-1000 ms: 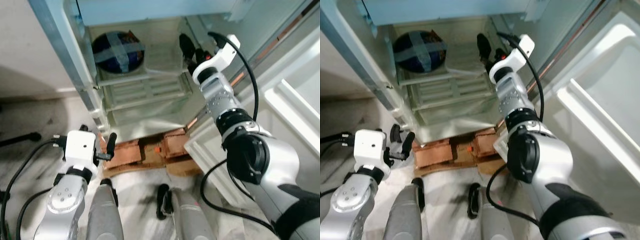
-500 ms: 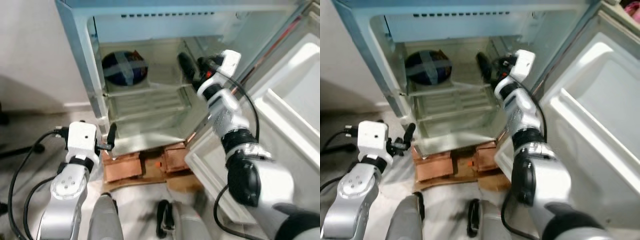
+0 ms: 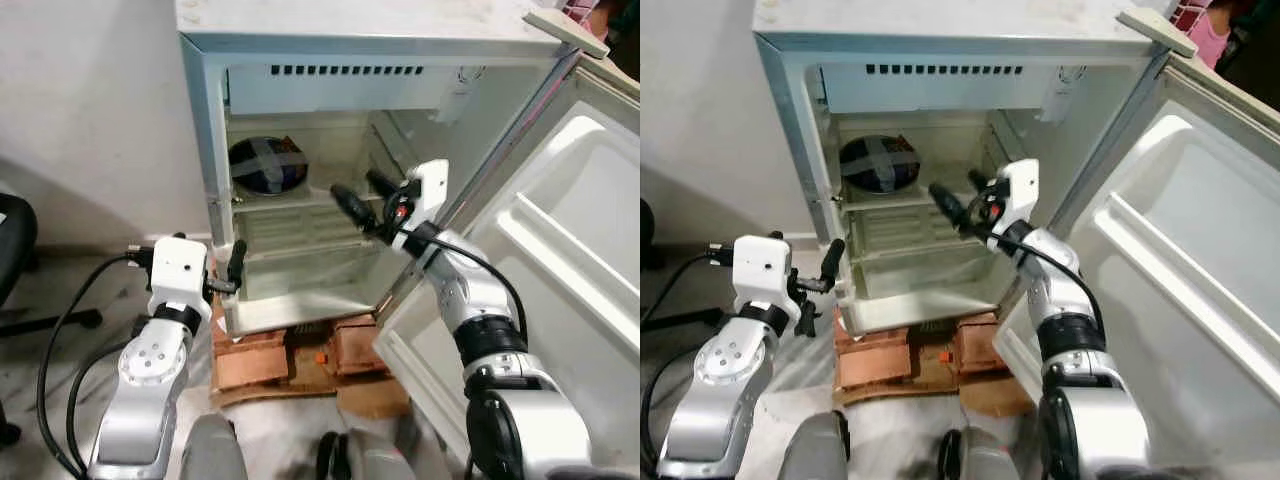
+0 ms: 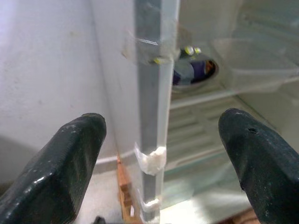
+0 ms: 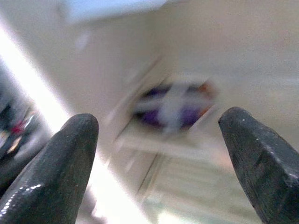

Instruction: Restocking fridge

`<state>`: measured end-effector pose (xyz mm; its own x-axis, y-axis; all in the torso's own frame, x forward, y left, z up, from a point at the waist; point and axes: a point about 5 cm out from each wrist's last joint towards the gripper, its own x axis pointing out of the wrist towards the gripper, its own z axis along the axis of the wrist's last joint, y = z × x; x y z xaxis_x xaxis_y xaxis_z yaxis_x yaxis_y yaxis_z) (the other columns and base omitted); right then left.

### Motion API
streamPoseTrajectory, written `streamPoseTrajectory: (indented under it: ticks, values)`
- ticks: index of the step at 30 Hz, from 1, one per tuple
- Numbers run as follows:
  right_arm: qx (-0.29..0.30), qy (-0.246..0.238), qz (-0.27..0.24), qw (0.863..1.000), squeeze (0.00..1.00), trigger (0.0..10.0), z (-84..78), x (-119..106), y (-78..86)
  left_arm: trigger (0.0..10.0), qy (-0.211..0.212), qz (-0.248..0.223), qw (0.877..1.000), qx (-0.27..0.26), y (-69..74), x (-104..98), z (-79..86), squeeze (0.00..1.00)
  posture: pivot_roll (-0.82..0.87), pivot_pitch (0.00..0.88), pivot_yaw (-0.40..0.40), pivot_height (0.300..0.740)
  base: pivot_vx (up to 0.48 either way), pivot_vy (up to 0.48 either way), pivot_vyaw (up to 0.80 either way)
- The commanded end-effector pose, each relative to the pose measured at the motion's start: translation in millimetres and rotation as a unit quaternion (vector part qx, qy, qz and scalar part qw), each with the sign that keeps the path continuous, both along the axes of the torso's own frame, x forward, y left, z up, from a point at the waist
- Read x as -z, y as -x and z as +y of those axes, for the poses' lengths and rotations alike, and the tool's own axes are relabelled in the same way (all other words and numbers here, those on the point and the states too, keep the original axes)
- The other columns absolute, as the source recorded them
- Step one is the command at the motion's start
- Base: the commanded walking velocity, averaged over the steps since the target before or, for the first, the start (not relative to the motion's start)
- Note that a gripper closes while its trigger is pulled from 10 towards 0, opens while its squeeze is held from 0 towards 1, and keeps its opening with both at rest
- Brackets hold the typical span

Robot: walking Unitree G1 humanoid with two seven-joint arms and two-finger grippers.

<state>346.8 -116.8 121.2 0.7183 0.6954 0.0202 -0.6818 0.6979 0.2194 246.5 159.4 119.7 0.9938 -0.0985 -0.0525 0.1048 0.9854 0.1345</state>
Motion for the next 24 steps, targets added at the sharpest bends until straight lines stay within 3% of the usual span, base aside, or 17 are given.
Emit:
streamPoseTrajectory:
  ticks: [1,5,11,13,18,24]
  values:
    - [-0.024,0.02,0.01,0.999,0.0,10.0,-1.0,4.7,4.5,10.0,0.002,0.006,1.0,-0.003,2.8,5.9,0.0,0.0,0.18,0.066,-0.132,0.74,0.0,0.0,0.0]
    - [-0.042,0.067,0.041,0.996,0.0,10.0,4.4,25.3,11.6,10.0,-0.003,0.023,0.999,-0.022,11.7,17.5,8.9,0.0,0.18,0.076,-0.131,0.74,0.0,0.0,0.0]
    - [-0.051,0.115,0.08,0.989,0.0,10.0,17.4,39.5,7.4,10.0,-0.003,0.024,0.999,-0.028,20.5,17.3,10.3,0.0,0.2,0.127,-0.134,0.74,0.0,0.0,0.0]
    - [-0.052,0.12,0.085,0.988,0.0,10.0,18.8,40.7,7.0,10.0,-0.002,0.024,0.999,-0.029,21.7,17.3,10.4,0.0,0.2,0.127,-0.134,0.74,0.0,0.0,0.0]
    - [-0.039,0.165,0.108,0.98,0.0,10.0,29.7,47.9,2.8,10.0,-0.001,0.034,0.999,-0.026,41.1,15.3,12.1,0.0,0.22,0.209,-0.13,0.74,0.0,0.0,0.0]
    - [-0.036,0.177,0.094,0.979,0.0,10.0,48.0,39.6,-3.6,10.0,0.0,0.037,0.999,-0.036,53.8,7.2,16.4,0.0,0.24,0.277,-0.139,0.74,0.0,0.0,0.0]
